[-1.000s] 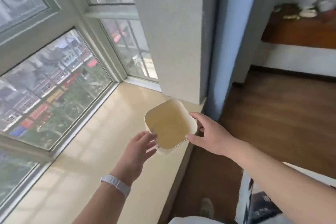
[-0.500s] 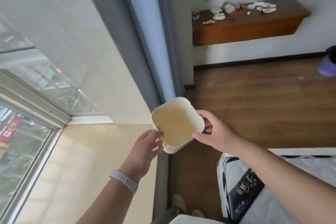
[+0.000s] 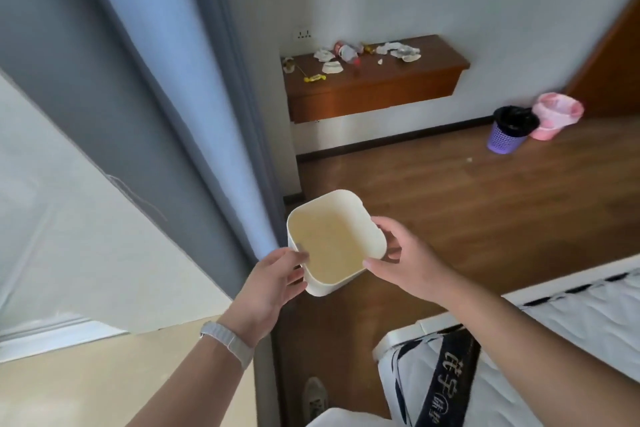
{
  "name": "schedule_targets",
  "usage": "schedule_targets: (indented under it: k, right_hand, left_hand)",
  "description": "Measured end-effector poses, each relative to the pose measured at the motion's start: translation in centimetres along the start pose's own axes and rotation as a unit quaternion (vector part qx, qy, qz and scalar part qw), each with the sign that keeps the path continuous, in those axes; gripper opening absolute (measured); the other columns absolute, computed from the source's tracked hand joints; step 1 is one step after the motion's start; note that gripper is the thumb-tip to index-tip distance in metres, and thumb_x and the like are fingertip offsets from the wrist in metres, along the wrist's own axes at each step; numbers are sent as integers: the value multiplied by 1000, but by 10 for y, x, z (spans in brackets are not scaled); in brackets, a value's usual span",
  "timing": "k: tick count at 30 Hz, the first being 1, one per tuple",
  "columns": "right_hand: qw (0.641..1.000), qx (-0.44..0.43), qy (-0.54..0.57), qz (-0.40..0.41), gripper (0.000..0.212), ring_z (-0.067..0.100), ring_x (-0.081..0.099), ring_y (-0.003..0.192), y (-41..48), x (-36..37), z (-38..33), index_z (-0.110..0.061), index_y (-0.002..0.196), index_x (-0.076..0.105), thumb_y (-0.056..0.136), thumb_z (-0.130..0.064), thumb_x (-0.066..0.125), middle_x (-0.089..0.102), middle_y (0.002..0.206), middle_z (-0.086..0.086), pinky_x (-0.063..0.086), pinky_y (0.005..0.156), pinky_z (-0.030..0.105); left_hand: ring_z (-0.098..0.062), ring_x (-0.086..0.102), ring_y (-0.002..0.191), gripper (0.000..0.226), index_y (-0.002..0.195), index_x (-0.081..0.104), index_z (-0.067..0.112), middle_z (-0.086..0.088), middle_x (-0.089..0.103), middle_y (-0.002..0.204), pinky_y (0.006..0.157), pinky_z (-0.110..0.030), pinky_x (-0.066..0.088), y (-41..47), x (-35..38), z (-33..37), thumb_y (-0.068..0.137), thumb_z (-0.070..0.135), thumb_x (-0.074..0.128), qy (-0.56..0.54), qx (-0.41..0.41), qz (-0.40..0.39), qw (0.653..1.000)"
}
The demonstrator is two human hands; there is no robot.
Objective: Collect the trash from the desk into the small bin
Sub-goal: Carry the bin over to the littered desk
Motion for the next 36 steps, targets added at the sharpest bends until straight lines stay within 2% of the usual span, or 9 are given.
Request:
schedule_targets:
  k: [4, 9, 11, 14, 20, 26, 28, 31, 36]
  right_hand:
    - [1000, 13, -5, 22, 73, -2, 60, 103, 38, -4, -10, -47, 135, 41, 69, -50, 72, 59, 117, -24, 49, 99, 32]
    - [999, 21, -1, 45, 69, 1, 59, 107, 72, -8, -21, -42, 137, 42, 78, -33, 77, 59, 122, -18, 48, 101, 33]
    - [998, 22, 5, 56, 70, 1, 58, 109, 83, -10, -20, -41, 138, 42, 78, -34, 77, 59, 124, -18, 48, 101, 32]
    - [997, 24, 16, 75, 69, 1, 57, 111, 95, -16, -17, -45, 136, 42, 76, -37, 75, 58, 125, -21, 48, 101, 33]
    - [996, 42, 41, 73, 64, 2, 59, 108, 138, -38, -6, -42, 134, 44, 82, -22, 76, 58, 122, -20, 47, 103, 36]
    - [995, 56, 53, 56, 65, 3, 60, 108, 205, -69, 23, -45, 132, 43, 80, -26, 77, 58, 122, -18, 49, 101, 36]
    - [996, 60, 49, 46, 72, 0, 57, 110, 233, -87, 34, -45, 138, 40, 77, -33, 77, 56, 126, -20, 48, 101, 31]
    - [997, 57, 48, 38, 78, -8, 52, 109, 269, -125, 42, -39, 144, 36, 79, -31, 78, 52, 126, -21, 43, 98, 21]
    - [995, 45, 53, 70, 82, -3, 50, 118, 311, -202, 64, -38, 146, 34, 76, -35, 77, 49, 134, -21, 44, 102, 27]
  left_hand:
    - [-26, 65, 118, 45, 109, 67, 12, -6, 75, 114, 102, -38, 49, 41, -7, 23, 70, 35, 69, 3, 2, -24, 1000]
    - [-26, 66, 117, 21, 110, 66, 8, -10, 75, 116, 103, -39, 49, 85, -13, 45, 94, 21, 61, 7, 6, -46, 999]
    - [-26, 66, 117, 20, 108, 65, 8, -12, 75, 119, 98, -36, 50, 100, -14, 51, 94, 21, 61, 6, -1, -54, 999]
    - [-23, 66, 118, 29, 115, 65, 6, -7, 76, 117, 101, -38, 48, 117, -10, 58, 92, 25, 62, 8, -3, -66, 998]
    - [-23, 66, 113, 10, 100, 69, 15, -3, 76, 107, 104, -39, 49, 164, 9, 76, 92, 17, 64, 5, -21, -52, 998]
    - [-21, 64, 112, 6, 99, 65, 17, -3, 72, 109, 106, -39, 46, 228, 40, 97, 93, 14, 64, -7, -43, -32, 999]
    - [-21, 63, 113, 6, 98, 64, 17, -3, 72, 108, 109, -40, 44, 252, 57, 109, 94, 12, 63, -9, -51, -29, 998]
    - [-20, 65, 110, 7, 98, 65, 16, -1, 75, 105, 109, -40, 45, 290, 89, 132, 93, 12, 64, 2, -48, -43, 998]
    - [-22, 65, 117, 19, 109, 66, 15, -1, 77, 110, 104, -37, 48, 348, 154, 177, 90, 16, 68, 50, -33, -87, 994]
Point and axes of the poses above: each hand's wrist, its own y-axis towards the middle knuckle, its own x-axis out of the palm, z = x × y, the point moved 6 cm from there along y, towards the middle knuckle
